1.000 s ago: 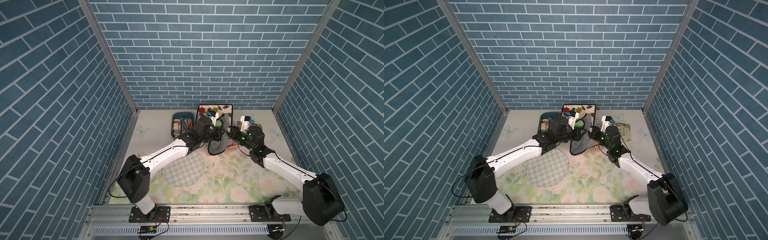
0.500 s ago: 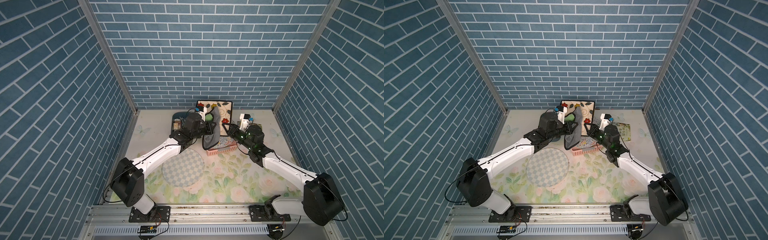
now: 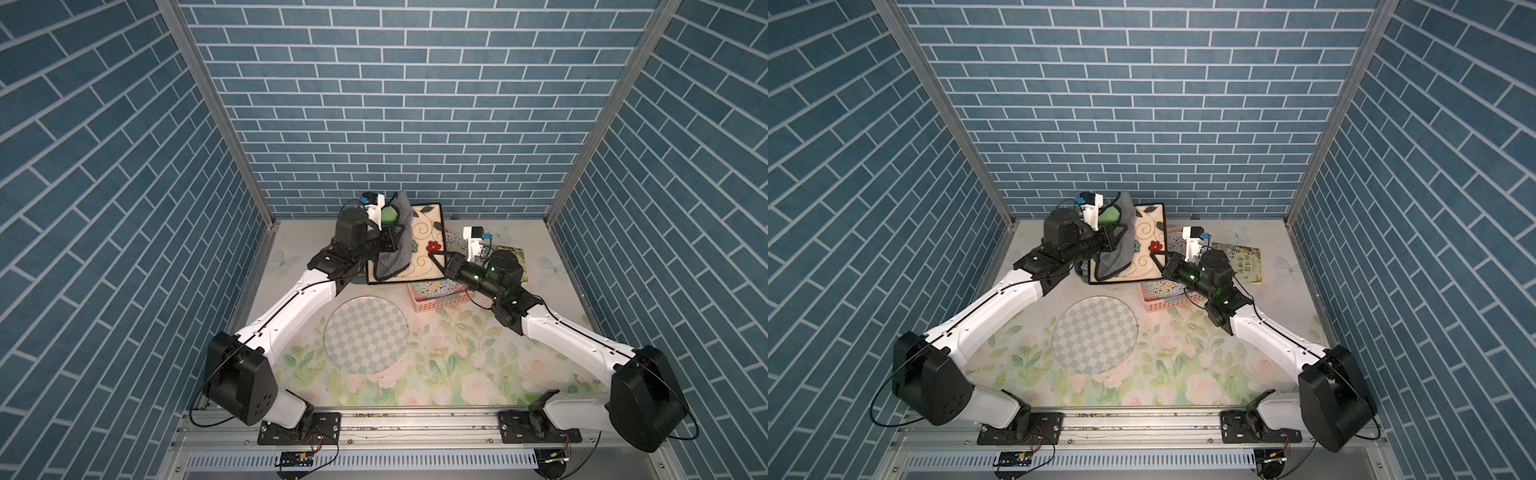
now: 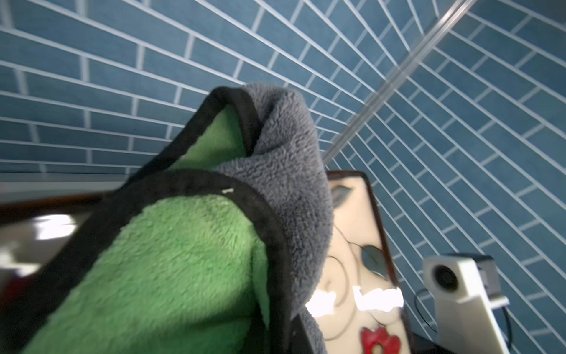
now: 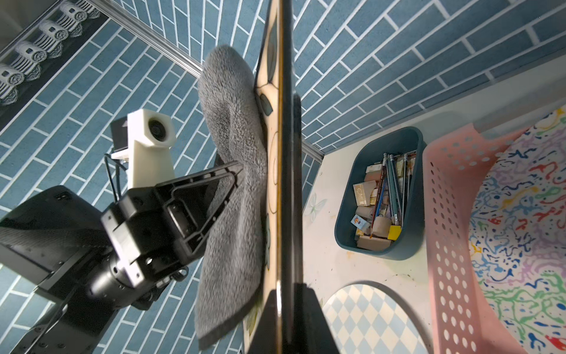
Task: Wipe the wet plate dry
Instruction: Wipe the plate with towel.
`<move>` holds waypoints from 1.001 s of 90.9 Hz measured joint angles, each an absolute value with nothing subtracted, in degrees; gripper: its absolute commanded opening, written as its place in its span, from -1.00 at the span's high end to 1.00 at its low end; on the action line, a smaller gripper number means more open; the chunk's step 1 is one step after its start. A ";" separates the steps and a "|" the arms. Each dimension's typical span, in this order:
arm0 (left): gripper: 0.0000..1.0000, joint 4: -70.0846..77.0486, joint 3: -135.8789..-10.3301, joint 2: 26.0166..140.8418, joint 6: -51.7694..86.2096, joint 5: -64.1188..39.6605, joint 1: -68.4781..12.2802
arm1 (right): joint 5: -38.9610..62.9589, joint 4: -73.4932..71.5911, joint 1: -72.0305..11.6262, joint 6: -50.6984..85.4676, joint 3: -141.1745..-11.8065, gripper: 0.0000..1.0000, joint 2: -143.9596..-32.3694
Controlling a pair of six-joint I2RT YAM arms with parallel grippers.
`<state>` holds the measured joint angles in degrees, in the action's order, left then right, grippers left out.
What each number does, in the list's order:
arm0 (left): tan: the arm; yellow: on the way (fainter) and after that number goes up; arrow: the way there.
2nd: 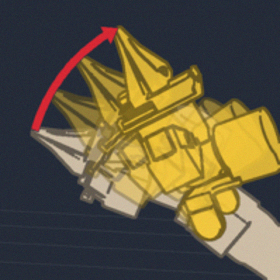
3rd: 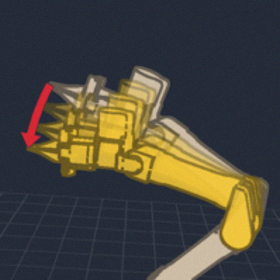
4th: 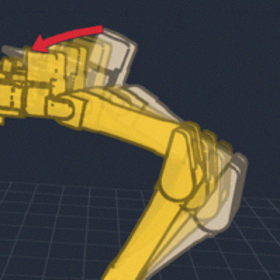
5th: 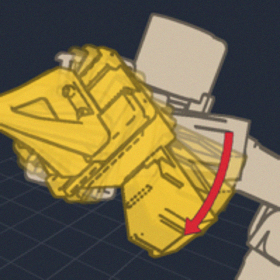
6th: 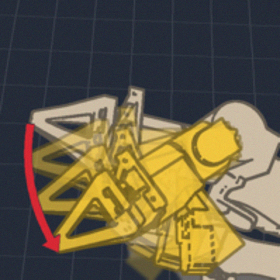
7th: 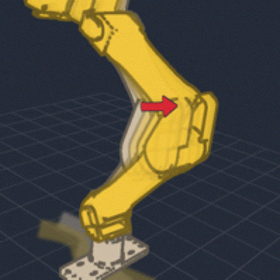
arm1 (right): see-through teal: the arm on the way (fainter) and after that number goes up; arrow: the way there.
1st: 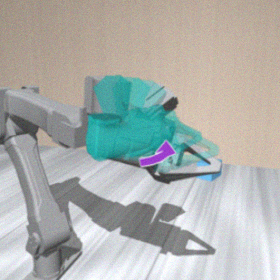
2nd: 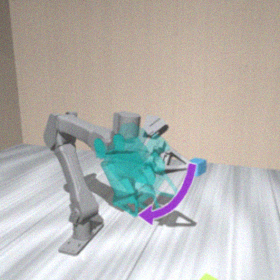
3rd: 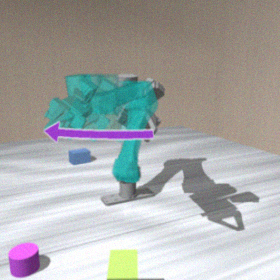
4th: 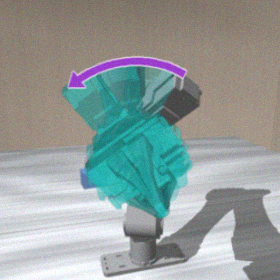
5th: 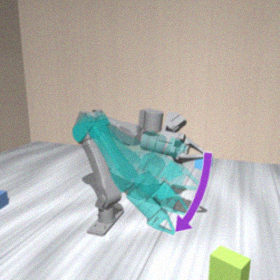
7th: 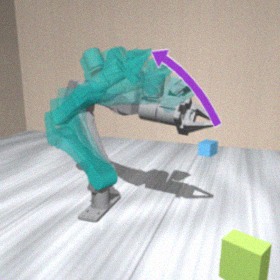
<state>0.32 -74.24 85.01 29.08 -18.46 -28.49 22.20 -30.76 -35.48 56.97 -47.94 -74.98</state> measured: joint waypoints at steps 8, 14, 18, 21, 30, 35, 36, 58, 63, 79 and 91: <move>1.00 0.25 -74.15 84.44 29.06 -19.70 -26.39 | 22.22 -30.72 -35.79 56.71 -47.94 1.00 -74.81; 1.00 0.19 -74.15 83.96 29.10 -19.79 -23.59 | 22.02 -29.17 -36.03 56.40 -47.92 1.00 -73.76; 1.00 0.45 -74.13 83.83 29.23 -20.49 -22.31 | 21.76 -27.88 -36.16 56.05 -47.94 1.00 -72.82; 1.00 0.89 -74.13 83.88 29.39 -21.15 -22.04 | 21.47 -27.35 -36.23 55.68 -47.94 1.00 -72.40; 1.00 1.34 -75.79 85.73 28.77 -20.08 -26.00 | 20.32 -27.20 -36.64 54.76 -47.94 1.00 -72.29; 1.00 0.89 -78.83 88.44 27.73 -19.16 -30.74 | 19.88 -26.76 -37.34 54.13 -48.07 1.00 -72.75; 1.00 0.86 -79.42 88.99 27.46 -19.14 -31.57 | 19.88 -26.76 -37.52 53.98 -48.14 1.00 -72.93; 1.00 0.71 -80.93 89.62 26.57 -19.05 -33.58 | 21.39 -25.76 -39.46 53.69 -48.27 1.00 -73.73; 1.00 0.43 -80.95 89.34 26.20 -18.44 -33.04 | 21.41 -25.89 -38.79 53.80 -48.25 1.00 -73.14; 1.00 2.39 -77.30 89.12 24.73 -16.23 -39.68 | 21.23 -28.51 -34.24 56.01 -44.91 1.00 -70.08; 1.00 4.51 -71.75 87.44 26.87 -16.01 -39.27 | 20.29 -27.86 -33.28 56.03 -43.83 1.00 -70.19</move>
<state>4.51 -71.75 87.44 26.87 -16.01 -39.27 20.29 -27.86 -33.28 56.03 -43.83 -70.19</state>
